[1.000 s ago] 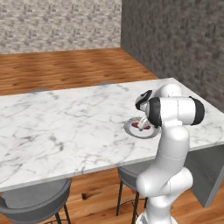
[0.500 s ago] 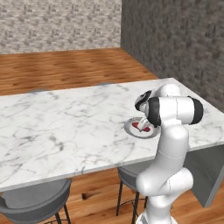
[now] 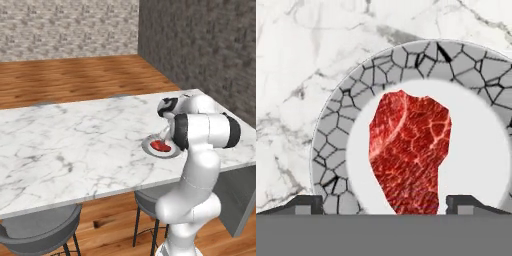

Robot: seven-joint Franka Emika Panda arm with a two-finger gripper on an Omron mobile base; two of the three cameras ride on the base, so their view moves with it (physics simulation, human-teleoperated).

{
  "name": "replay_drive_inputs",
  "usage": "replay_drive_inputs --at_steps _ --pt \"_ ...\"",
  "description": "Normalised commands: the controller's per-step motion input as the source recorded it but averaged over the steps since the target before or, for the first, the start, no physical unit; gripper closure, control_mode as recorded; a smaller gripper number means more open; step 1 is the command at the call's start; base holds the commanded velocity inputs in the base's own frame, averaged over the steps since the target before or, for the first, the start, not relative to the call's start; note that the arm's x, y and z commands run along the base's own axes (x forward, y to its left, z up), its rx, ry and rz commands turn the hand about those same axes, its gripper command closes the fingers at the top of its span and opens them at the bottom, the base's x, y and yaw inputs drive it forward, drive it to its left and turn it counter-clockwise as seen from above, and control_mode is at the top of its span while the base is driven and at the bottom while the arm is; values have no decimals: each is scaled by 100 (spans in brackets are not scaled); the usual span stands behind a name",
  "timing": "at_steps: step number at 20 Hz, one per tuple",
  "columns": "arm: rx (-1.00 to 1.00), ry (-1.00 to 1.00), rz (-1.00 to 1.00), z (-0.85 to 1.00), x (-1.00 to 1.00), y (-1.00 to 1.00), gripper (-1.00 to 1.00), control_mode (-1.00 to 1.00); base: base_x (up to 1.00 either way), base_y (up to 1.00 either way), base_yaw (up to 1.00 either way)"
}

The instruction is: Take the steak from the fridge and place it on the digital scale on the counter by the fridge. Wait a few seconds for a reading, then move it to the plate on the dining counter.

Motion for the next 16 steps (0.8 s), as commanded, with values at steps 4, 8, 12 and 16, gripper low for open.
replay_drive_inputs --at_steps 4,8,12,16 --pt "0 -1 0 100 -65 2 -100 -100 0 0 0" --pt "0 -9 0 90 -99 19 -100 -100 0 0 0" --pt "-6 -17 0 48 -100 56 -100 -100 0 0 0" --pt "-15 -26 0 16 -100 87 -100 -100 0 0 0"
